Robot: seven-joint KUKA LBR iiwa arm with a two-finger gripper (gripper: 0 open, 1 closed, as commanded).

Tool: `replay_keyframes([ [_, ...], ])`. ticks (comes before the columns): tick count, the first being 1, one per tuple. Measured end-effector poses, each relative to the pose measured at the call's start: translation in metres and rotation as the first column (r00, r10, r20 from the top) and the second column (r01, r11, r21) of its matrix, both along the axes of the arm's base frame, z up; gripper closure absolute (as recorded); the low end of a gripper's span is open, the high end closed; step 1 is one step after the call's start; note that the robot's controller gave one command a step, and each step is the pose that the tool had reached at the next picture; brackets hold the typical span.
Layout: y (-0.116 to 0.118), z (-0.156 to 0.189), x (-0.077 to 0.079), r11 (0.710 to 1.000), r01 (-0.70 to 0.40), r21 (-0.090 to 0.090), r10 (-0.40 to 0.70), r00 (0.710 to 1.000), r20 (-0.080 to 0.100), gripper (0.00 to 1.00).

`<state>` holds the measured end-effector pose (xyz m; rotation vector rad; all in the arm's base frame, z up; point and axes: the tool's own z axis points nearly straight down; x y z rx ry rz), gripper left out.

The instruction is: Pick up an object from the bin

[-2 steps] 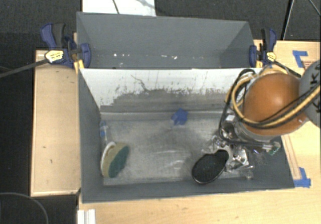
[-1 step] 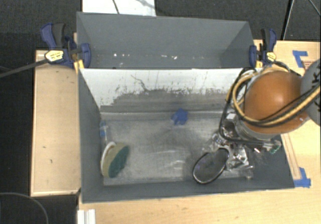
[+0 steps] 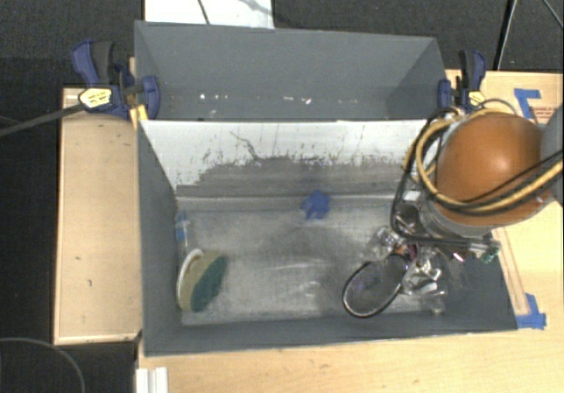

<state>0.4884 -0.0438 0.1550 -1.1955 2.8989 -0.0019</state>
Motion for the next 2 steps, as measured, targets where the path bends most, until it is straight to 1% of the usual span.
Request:
replay_keyframes([
  [1,0.0001,0.0259,0.0013,1.0,0.011,0.0,-0.011,1.0,0.0,1.0],
  [2,0.0003,0.0339,0.0021,1.0,0.021,0.0,-0.021,1.0,0.001,1.0],
])
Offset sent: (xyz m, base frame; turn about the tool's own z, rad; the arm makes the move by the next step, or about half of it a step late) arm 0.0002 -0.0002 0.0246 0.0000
